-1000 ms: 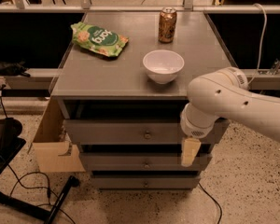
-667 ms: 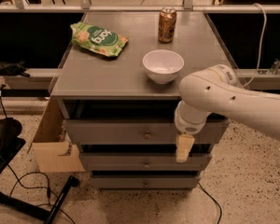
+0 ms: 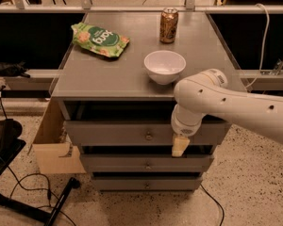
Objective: Open top drawer
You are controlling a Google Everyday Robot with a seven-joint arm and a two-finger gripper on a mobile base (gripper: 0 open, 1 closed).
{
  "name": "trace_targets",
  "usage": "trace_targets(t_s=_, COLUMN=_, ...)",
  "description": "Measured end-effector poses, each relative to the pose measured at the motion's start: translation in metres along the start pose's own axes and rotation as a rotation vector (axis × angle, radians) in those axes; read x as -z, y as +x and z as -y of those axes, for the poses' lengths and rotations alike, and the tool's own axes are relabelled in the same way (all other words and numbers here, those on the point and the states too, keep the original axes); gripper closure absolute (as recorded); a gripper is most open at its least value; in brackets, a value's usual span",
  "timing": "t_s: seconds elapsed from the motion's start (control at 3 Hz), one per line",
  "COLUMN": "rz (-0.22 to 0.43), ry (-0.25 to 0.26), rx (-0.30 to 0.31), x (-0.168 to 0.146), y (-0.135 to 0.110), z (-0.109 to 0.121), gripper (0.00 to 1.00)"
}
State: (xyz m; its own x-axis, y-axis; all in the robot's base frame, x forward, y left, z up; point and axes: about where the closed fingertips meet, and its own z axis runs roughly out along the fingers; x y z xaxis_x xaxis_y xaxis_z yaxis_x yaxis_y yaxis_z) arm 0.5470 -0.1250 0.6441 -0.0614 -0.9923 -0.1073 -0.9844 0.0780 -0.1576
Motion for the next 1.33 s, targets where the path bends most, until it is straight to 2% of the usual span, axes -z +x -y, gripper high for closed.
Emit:
trace_targets(t_s=0.33, rz=-0.035, ry=-0.043, rx=-0.035, x=0.0004, y=0.0257, z=-0.0309, gripper=0.58)
trace_targets(t_s=0.67, rz=-0.035, ry=-0.043, rx=-0.035, x=0.0035, y=0.0242, z=-0.0303, gripper=0.81)
trace_targets(t_s=1.0, rz=-0.035, ry=-0.043, rx=-0.035, x=0.0050, y=0.0234, z=-0.0300, gripper=1.00)
trace_targets(t_s=1.33, rz=-0.041, ry=-0.051, rx=-0.037, x=0.0084, y=0.0255, z=-0.0335, gripper=1.00)
